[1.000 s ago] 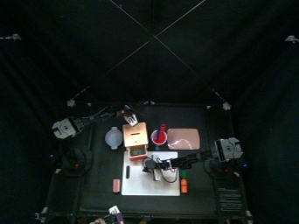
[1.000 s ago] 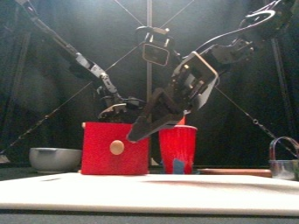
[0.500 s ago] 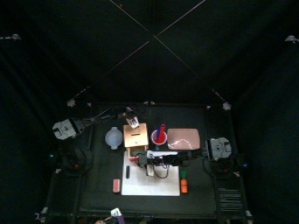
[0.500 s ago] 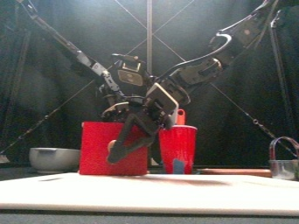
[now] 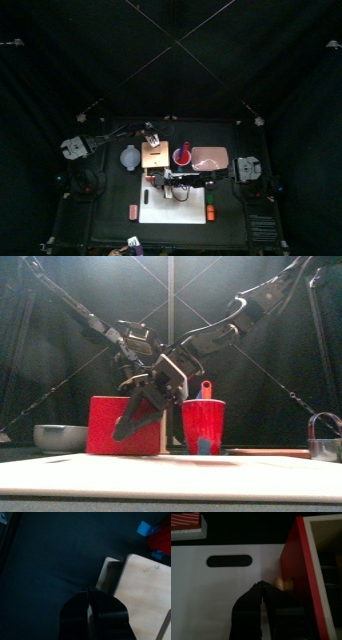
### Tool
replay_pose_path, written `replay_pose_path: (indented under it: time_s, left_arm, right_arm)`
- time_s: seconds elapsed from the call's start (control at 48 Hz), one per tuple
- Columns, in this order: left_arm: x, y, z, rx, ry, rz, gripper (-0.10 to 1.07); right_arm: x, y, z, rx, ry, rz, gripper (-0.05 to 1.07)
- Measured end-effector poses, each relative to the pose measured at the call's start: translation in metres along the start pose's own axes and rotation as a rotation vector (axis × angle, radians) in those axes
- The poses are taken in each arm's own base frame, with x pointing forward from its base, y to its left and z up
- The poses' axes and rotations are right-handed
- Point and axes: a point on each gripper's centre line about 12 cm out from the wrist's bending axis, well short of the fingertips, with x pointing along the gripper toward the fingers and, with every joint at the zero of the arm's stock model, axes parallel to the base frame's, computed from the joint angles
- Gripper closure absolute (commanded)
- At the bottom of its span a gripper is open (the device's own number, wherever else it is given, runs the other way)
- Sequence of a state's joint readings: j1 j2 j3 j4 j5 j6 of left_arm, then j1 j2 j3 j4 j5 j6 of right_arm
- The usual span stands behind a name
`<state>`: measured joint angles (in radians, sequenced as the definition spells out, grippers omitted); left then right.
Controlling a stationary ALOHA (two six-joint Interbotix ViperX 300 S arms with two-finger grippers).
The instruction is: Close drawer
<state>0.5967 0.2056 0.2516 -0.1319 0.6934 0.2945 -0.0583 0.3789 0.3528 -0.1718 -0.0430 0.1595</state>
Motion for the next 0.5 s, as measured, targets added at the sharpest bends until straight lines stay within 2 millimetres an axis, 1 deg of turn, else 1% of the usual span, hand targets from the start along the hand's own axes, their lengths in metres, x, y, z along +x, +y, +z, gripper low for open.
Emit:
replay_pose_path:
  time_s: [0.271,0.375,0.5]
  left_arm:
    - [0.001,0.007,0.008,0.015,-0.072,0.029,0.60]
    - [0.003,0.008,0.009,0.023,-0.078,0.033,0.60]
    - [0.007,0.009,0.010,0.030,-0.085,0.037,0.60]
  right_arm:
    - [0.003,-0.025,0.002,0.026,-0.004,-0.039,0.97]
    - [0.006,-0.029,0.004,0.026,-0.007,-0.047,0.97]
    - [0.011,-0.030,0.007,0.016,-0.011,-0.047,0.97]
